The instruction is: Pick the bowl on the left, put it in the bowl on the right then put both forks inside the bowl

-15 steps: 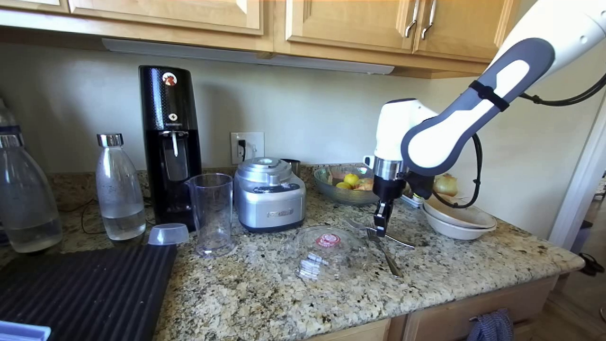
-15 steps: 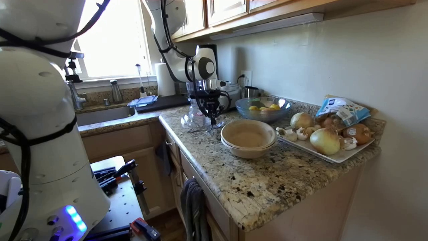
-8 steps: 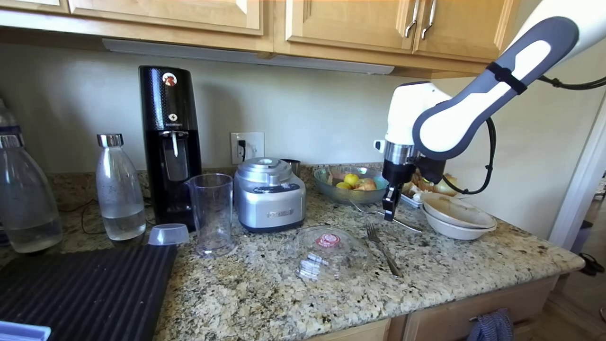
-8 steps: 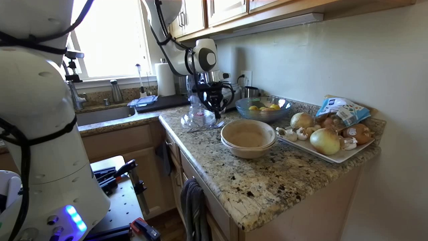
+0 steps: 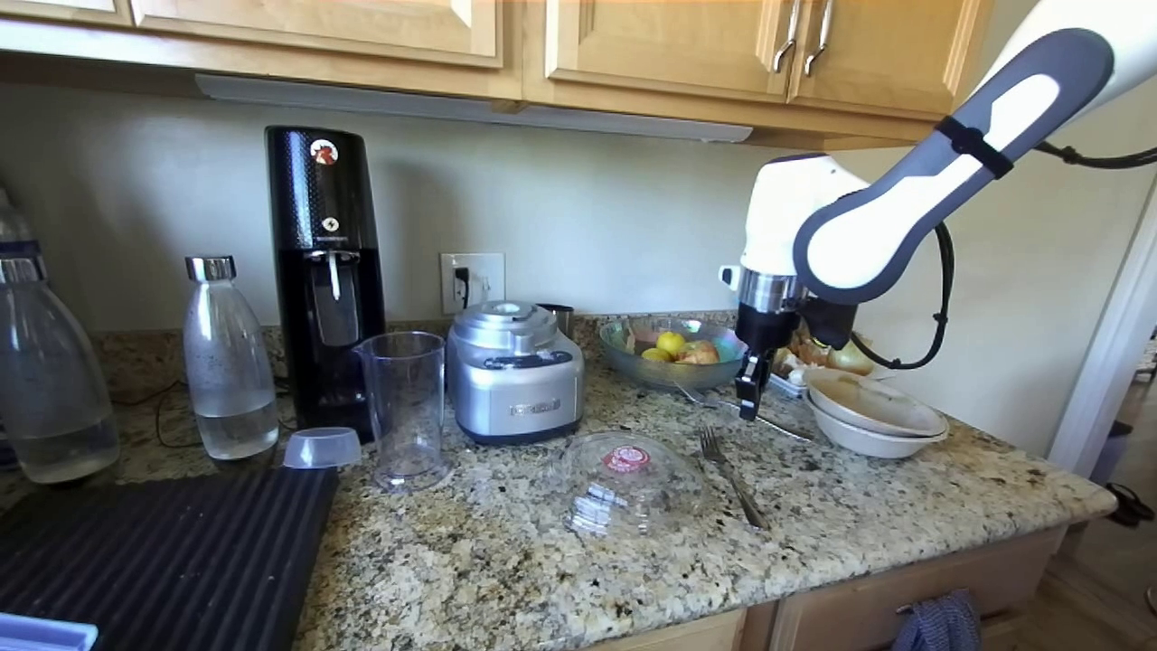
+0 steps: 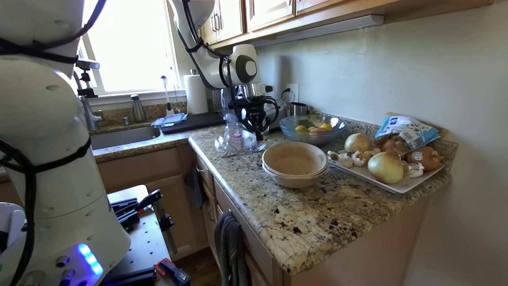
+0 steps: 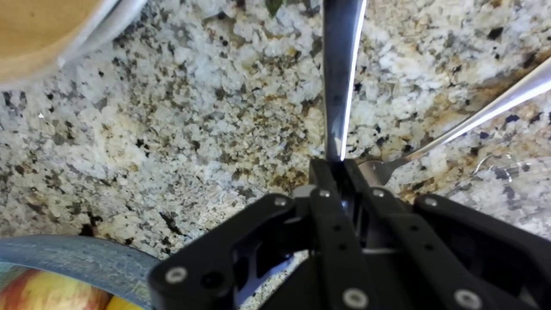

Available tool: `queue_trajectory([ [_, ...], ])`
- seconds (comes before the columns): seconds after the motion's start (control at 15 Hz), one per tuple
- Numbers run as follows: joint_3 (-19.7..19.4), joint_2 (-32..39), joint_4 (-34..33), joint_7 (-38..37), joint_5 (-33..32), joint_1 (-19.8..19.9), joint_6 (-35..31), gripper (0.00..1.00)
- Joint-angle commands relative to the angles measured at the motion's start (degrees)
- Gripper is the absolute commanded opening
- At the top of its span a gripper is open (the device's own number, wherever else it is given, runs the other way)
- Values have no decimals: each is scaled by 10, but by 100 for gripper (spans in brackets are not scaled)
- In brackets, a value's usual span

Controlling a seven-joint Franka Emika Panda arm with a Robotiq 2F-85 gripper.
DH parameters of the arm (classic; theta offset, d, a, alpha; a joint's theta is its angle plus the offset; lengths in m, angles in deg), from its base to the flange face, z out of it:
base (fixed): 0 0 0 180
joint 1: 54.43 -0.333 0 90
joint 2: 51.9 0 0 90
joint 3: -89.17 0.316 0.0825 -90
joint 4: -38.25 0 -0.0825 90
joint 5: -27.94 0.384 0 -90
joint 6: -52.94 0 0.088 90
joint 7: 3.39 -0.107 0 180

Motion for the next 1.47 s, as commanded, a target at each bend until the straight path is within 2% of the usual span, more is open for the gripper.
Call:
queue_trajectory([
  [0.0,2,0,-1,0,0,2,2,10],
  [0.07,2,0,-1,0,0,2,2,10],
  [0.13,2,0,-1,0,0,2,2,5],
  [0.47,-22,-46,21,-21,-25,2,20,5],
  [1.2,-47,-146,49,-34,-58,37,122,5],
  [1.4,-52,-156,49,-47,-64,51,170,5],
])
